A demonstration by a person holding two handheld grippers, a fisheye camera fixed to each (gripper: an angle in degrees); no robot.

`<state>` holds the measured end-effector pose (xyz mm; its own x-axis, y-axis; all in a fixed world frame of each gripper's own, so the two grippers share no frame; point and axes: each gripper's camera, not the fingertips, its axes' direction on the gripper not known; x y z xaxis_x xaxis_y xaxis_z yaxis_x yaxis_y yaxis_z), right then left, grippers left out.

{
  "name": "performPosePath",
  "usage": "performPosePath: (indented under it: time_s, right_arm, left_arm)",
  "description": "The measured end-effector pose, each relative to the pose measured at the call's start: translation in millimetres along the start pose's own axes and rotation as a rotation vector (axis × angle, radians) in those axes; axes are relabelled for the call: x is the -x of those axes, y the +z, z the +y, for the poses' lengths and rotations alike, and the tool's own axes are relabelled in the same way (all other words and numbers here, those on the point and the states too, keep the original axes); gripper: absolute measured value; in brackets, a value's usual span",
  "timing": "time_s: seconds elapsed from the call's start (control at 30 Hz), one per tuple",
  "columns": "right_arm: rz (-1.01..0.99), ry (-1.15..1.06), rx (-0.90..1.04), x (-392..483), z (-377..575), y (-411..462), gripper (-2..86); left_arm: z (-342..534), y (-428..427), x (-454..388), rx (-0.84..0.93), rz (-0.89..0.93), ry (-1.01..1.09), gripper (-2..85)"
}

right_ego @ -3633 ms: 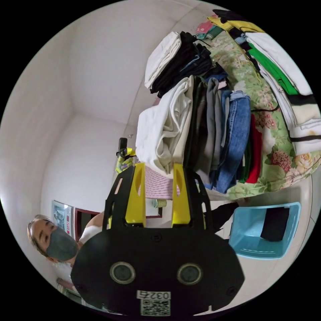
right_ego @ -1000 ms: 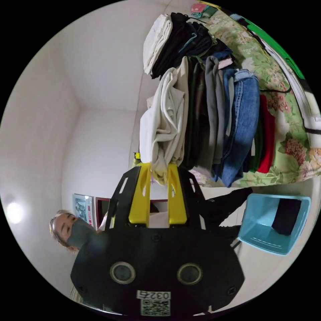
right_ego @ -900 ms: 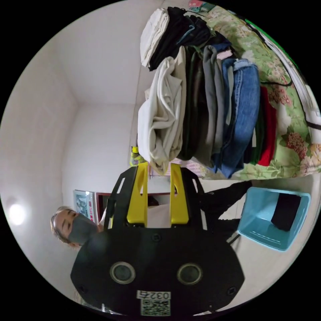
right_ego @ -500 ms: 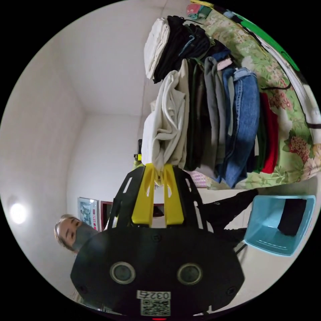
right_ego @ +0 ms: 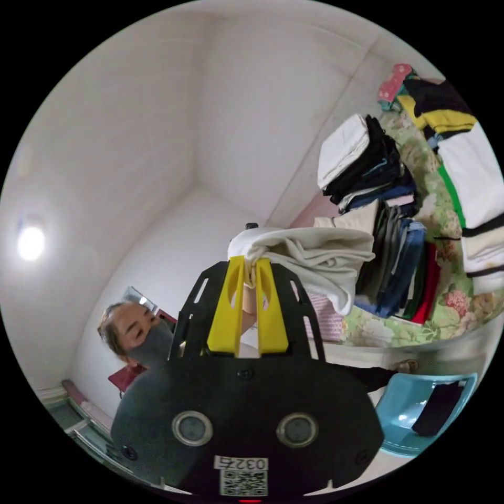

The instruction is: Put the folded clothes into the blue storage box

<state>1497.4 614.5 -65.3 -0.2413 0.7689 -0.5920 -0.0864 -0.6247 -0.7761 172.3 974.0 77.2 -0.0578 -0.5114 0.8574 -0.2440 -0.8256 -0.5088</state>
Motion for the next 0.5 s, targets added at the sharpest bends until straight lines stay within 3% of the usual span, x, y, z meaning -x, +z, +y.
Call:
performPosePath:
  time_s: [0.23,0.5]
  right_arm:
    - [0.130,0.045,-0.219,14,138,-126,4.0]
    - [0.292,0.397,-0.502,-83,340,-219,4.1]
  left_arm:
    - [-5,147,84,0.282,0.145,-0.083,1.1]
    - [52,328,272,0.653,0.095,-0.318,1.1]
